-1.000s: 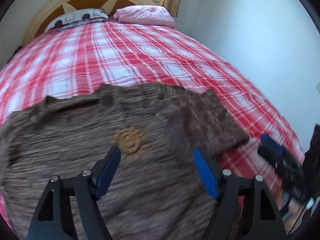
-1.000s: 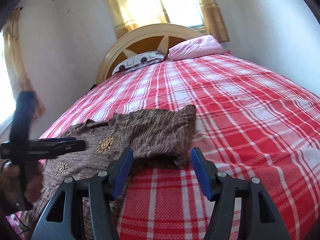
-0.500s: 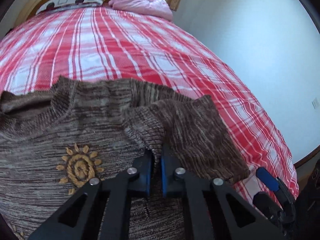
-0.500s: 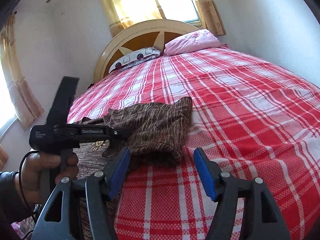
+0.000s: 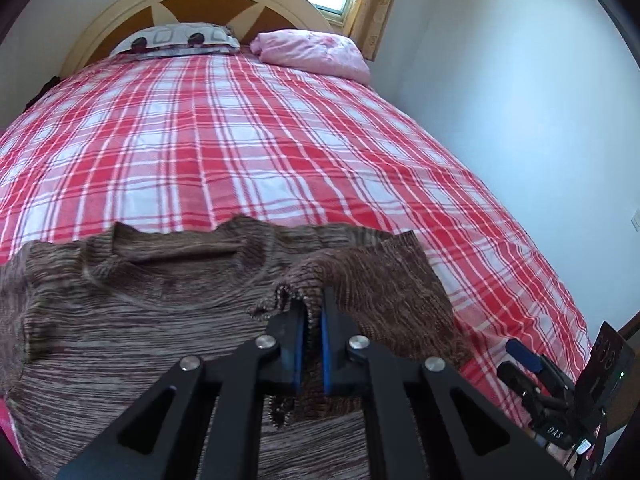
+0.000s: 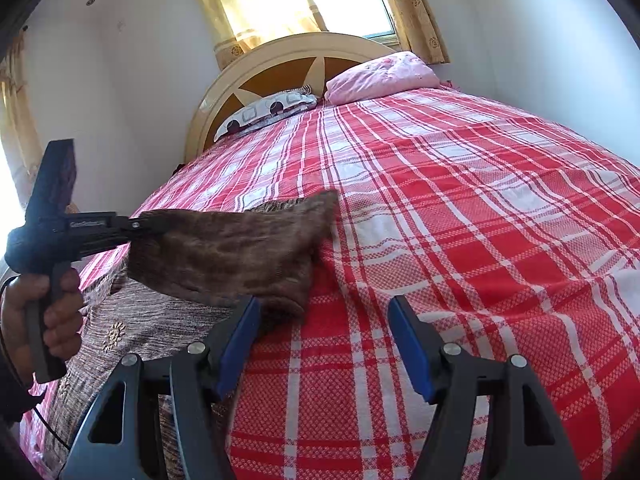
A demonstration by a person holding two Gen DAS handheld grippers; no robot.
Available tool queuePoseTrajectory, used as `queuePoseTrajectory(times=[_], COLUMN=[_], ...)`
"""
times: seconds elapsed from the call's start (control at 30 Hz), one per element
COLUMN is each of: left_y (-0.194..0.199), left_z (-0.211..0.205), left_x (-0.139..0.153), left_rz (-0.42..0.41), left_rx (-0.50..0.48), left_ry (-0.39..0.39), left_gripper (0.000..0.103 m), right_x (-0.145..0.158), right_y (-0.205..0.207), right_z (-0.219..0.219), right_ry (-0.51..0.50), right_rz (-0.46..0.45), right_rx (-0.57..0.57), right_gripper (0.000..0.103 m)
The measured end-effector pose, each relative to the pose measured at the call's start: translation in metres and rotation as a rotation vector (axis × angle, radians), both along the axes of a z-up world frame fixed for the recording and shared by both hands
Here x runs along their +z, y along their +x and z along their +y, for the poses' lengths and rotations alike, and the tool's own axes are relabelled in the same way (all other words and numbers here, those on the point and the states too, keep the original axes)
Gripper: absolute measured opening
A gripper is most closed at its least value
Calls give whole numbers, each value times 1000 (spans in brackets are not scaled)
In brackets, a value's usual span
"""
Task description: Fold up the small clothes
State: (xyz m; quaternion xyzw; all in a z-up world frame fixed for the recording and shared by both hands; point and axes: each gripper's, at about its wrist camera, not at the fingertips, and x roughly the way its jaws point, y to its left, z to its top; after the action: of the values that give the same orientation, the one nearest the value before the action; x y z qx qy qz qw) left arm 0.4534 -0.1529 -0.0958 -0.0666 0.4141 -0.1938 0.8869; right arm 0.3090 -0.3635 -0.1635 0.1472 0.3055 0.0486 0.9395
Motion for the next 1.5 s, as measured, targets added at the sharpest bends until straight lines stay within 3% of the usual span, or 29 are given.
queuePoseTrajectory(times=[0.27, 0.57, 0.7, 0.8, 0.93, 0.97, 1.03, 1.07, 1.1, 1.13, 1.17, 1.23, 1.27, 1.43, 1.5], left_y=[-8, 3, 5, 5, -3, -4, -3, 0, 4, 10, 18, 28, 26, 0, -4], left_z=[42, 65, 67, 66, 66, 67, 70, 71, 72, 73, 73, 76, 76, 75, 74], left_x=[-11, -52, -61, -68, -65, -62, -57, -56, -56, -59, -64, -70, -68, -49, -51], left_rz=[5, 65, 67, 65, 39, 31, 29, 32, 34, 47, 79, 110, 93, -105, -115], left_rx=[59, 120, 126, 132, 113, 98, 69, 76, 82, 79, 79, 106, 120, 121, 105], left_ry=[11, 50, 50, 80, 77, 52, -11, -30, -48, -74, -86, -110, -111, -31, -11], left_gripper=[7, 7, 7, 12, 14, 19, 40, 60, 70, 70, 69, 47, 8, 7, 8], right_x=[-3, -6, 3, 2, -6, -5, -6, -8, -13, -17, -18, -18, -17, -18, -19], right_y=[3, 7, 6, 12, 11, 10, 9, 11, 13, 15, 15, 13, 13, 11, 12], right_z=[-1, 2, 21, 52, 94, 96, 97, 97, 98, 96, 95, 96, 97, 104, 103], right_ry=[2, -16, -95, -163, -347, -352, -337, -338, -349, -355, -354, -359, -364, -385, -374], right_rz=[10, 43, 52, 80, 109, 106, 106, 121, 142, 154, 157, 151, 144, 143, 148], right_rx=[-1, -2, 30, 133, 220, 231, 241, 234, 216, 198, 188, 178, 177, 196, 200], right_gripper=[68, 68, 68, 68, 68, 68, 68, 68, 68, 68, 68, 68, 68, 68, 68])
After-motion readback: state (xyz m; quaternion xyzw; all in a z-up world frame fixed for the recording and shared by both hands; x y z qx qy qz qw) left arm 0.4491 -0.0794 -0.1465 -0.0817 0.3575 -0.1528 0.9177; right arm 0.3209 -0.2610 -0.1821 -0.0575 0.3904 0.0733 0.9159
